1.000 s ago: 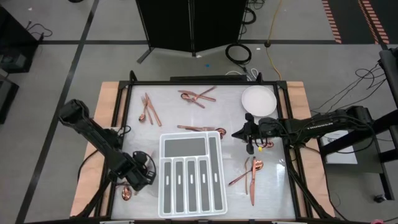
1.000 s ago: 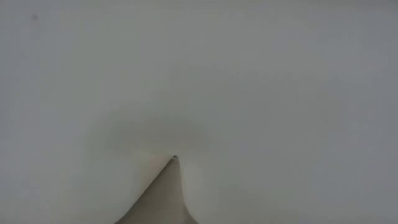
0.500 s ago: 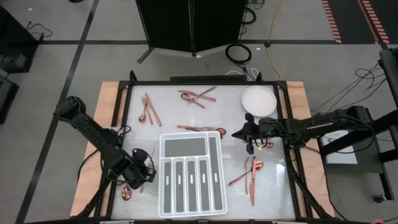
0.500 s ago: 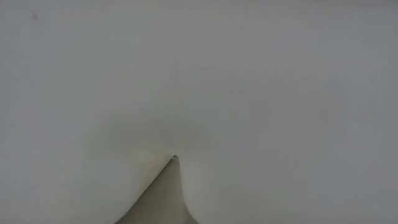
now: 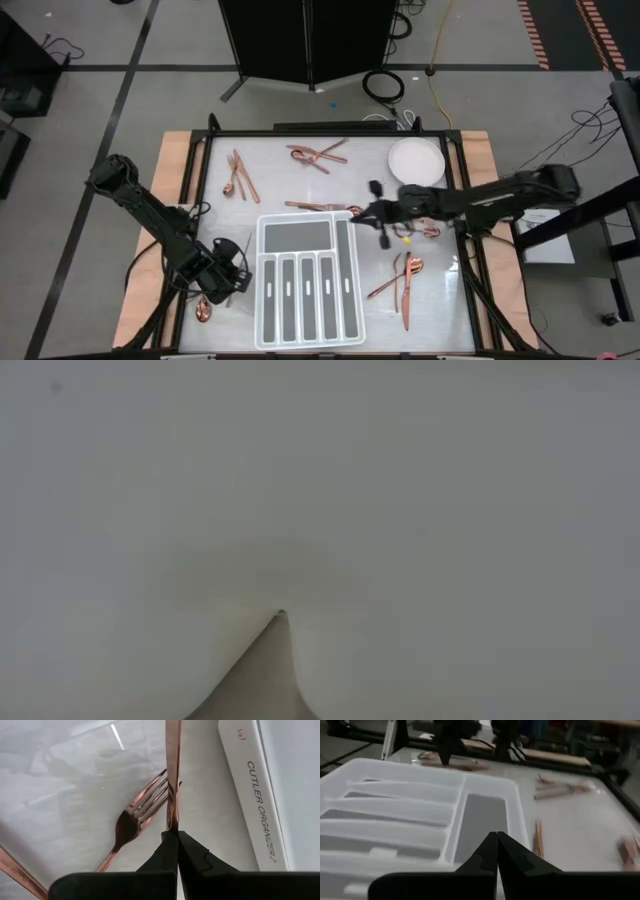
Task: Sort silverware
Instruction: Put the knife into the silverware tray
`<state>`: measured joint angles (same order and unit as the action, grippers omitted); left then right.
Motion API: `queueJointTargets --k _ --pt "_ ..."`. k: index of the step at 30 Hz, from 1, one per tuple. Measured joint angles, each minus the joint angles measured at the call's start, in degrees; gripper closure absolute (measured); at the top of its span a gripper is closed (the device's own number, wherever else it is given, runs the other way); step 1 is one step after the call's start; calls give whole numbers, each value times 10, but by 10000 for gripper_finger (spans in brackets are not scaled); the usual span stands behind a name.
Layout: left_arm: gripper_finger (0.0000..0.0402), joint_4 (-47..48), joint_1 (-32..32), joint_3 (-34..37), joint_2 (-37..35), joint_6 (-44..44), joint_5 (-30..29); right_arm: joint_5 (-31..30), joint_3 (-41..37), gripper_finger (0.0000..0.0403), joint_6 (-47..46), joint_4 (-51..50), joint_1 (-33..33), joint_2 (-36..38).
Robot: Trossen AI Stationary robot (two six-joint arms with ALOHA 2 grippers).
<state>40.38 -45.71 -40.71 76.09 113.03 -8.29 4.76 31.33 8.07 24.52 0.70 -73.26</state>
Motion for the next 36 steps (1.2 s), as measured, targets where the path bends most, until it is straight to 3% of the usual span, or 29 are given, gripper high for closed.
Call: queueJointTargets --k 3,9,14,19,21,27,31,36 --pt "401 -2 0 0 0 -21 0 50 67 400 41 44 -9 -89" --pt "401 -4 0 0 0 -74 -24 234 226 383 48 45 -45 -256" --pt "401 -3 -1 0 0 -109 -31 240 328 363 48 43 -68 -363" --pt "401 9 -1 0 -5 -133 -52 149 427 349 39 18 -83 -445" --pt "401 5 -1 0 -9 -150 -58 149 454 349 42 -20 -84 -467" --pt "401 0 -1 -1 -14 -206 -73 276 515 342 46 -43 -79 -517" --pt "401 0 -1 -1 -14 -225 -72 341 530 315 35 -48 -82 -535" --pt "401 0 -1 -1 -14 -242 -66 356 532 259 35 -30 -83 -535"
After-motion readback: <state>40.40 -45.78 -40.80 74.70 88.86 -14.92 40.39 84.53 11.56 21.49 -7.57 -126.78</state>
